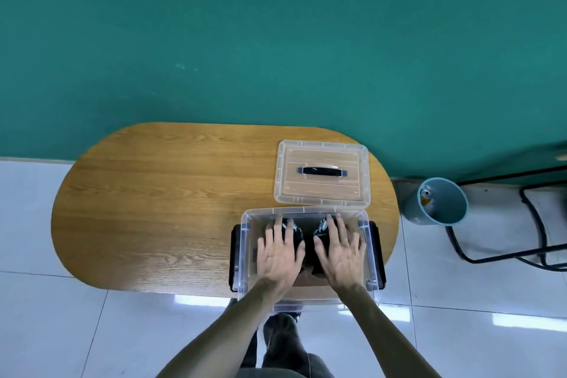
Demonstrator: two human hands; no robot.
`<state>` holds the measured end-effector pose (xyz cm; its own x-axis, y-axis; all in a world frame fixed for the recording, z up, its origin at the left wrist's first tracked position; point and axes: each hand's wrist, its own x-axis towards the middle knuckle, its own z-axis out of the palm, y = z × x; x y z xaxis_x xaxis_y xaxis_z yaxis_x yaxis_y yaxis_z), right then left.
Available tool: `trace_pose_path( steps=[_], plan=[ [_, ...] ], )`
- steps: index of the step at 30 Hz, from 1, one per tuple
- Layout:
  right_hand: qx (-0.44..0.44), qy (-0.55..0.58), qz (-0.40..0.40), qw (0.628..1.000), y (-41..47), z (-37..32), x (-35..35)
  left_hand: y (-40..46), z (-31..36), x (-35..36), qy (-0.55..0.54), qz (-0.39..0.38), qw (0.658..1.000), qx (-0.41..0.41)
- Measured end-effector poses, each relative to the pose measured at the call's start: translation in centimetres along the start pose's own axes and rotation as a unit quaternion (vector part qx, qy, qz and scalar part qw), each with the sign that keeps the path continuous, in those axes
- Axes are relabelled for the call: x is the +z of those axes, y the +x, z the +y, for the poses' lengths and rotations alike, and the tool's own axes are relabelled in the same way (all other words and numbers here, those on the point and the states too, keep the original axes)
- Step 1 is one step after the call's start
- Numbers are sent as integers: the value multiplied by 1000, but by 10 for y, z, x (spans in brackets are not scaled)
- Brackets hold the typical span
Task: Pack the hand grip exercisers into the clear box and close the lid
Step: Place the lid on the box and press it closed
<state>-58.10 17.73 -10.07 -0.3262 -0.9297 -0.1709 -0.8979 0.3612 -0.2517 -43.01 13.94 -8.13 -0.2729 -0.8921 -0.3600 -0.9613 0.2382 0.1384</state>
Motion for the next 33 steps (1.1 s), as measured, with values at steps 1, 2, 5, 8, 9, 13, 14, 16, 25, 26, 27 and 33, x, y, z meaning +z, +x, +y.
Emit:
trace_pose_path(
  steps=[1, 2, 5, 8, 9, 13, 14, 16, 25, 26, 27, 33],
  plan=[
    [-3, 3, 2, 1000, -1, -1, -5, 0, -1, -7, 2, 4, 1000, 22],
    [-9, 5, 2, 1000, -2, -2, -10, 0, -3, -14, 4, 4, 999, 41],
    [-25, -5, 1, 1000, 1, -5, -25, 7, -11, -32, 17, 11, 997, 70],
    [-26, -27, 14, 999, 6, -10, -41, 17, -20, -46, 48, 36, 994, 89],
    [-24, -37, 19, 999, 8, -12, -46, 20, -23, -50, 51, 40, 993, 94],
    [-18, -72, 5, 997, 16, -16, -64, 34, -37, -57, 46, 53, 994, 81],
    [-15, -82, 0, 997, 19, -16, -68, 37, -40, -59, 41, 56, 995, 75],
    [-10, -94, -1, 996, 25, -14, -74, 44, -46, -64, 38, 61, 995, 75],
    [-8, -97, -12, 995, 85, 28, -74, 105, -58, -64, 61, 65, 994, 71],
    [-10, -102, -24, 994, 94, 37, -70, 115, -58, -60, 68, 63, 993, 72],
    [-12, -106, -33, 994, 104, 47, -65, 125, -58, -54, 70, 62, 993, 71],
    [-7, -118, -84, 989, 148, 93, -37, 168, -60, -12, 42, 33, 997, 47]
  ],
)
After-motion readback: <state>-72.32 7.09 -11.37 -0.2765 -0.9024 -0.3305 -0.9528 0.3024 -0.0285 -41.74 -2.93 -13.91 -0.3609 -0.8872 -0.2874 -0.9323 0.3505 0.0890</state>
